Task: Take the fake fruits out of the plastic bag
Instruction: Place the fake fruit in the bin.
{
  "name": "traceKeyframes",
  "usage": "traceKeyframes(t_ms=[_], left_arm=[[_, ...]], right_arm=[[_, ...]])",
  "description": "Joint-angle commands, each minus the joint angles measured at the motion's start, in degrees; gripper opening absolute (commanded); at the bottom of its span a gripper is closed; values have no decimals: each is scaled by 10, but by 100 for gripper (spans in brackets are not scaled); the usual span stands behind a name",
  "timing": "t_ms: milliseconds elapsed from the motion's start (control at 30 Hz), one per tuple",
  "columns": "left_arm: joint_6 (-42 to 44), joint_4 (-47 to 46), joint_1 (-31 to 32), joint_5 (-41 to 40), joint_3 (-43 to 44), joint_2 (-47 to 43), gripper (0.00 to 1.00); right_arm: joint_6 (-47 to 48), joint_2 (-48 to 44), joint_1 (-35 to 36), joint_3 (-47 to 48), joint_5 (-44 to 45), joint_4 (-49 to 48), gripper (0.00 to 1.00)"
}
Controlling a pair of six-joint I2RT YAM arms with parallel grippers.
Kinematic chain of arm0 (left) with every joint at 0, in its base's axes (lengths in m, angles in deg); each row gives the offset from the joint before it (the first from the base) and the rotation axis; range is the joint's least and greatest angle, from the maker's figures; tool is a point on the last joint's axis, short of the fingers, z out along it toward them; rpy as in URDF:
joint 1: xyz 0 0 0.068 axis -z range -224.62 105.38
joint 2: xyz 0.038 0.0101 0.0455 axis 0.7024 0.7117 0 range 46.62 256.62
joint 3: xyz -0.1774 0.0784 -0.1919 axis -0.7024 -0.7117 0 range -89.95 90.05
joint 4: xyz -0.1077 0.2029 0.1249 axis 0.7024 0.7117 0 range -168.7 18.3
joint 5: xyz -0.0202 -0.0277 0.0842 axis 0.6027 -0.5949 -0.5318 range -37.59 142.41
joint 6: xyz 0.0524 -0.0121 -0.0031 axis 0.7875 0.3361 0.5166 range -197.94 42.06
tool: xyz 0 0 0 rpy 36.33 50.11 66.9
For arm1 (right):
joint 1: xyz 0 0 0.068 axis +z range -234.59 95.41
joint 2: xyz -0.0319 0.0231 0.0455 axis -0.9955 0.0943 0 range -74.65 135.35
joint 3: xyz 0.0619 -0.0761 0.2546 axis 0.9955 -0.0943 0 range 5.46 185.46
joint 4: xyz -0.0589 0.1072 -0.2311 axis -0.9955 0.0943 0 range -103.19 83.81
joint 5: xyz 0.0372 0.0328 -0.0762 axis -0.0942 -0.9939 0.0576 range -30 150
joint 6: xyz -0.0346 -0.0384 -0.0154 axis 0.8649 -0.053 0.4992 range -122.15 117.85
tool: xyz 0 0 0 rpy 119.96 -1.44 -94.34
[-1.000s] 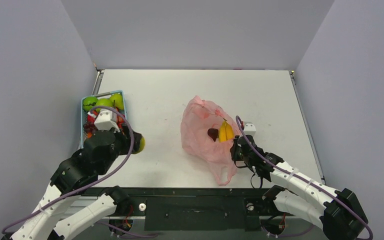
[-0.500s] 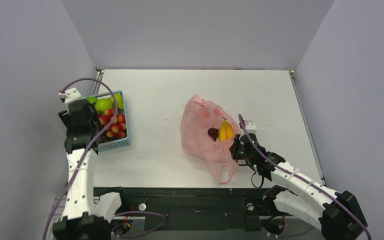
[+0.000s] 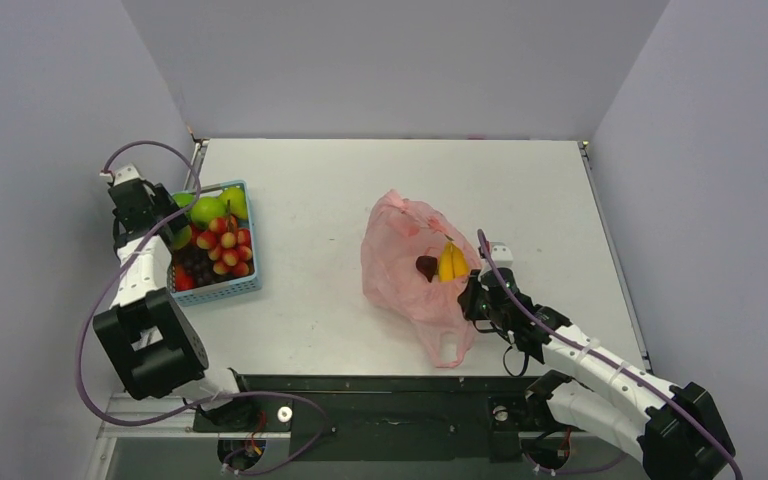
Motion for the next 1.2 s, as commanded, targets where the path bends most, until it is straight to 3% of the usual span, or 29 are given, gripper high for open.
traceKeyframes(t_ms=[0, 100, 200, 367, 567, 767, 900, 1000, 1167], left_arm=[[-6, -67, -4, 36, 46, 43, 38], [-9, -19, -4, 28, 74, 79, 45], [-14, 0, -2, 14, 72, 85, 68], [-8, -22, 5, 8, 41, 65, 86], [-16, -28, 7, 7, 38, 20, 88], [-45, 3, 41, 1, 11, -103, 86], [-46, 43, 153, -20, -41, -218, 84], [-68, 65, 286, -36, -78, -307, 80], [-80, 27, 446, 46, -176, -413, 73]], right_arm=[[7, -13, -3, -4, -4, -31, 0], [8, -14, -3, -5, -4, -31, 0], [8, -16, -3, -6, -5, -31, 0], [9, -15, -2, -6, -11, -36, 0], [10, -17, -2, -7, -7, -35, 0], [9, -17, -2, -8, -9, -36, 0], [7, -24, -3, -9, -2, -34, 0], [6, -26, -4, -9, -2, -34, 0], [4, -36, -7, -13, 4, -31, 0]])
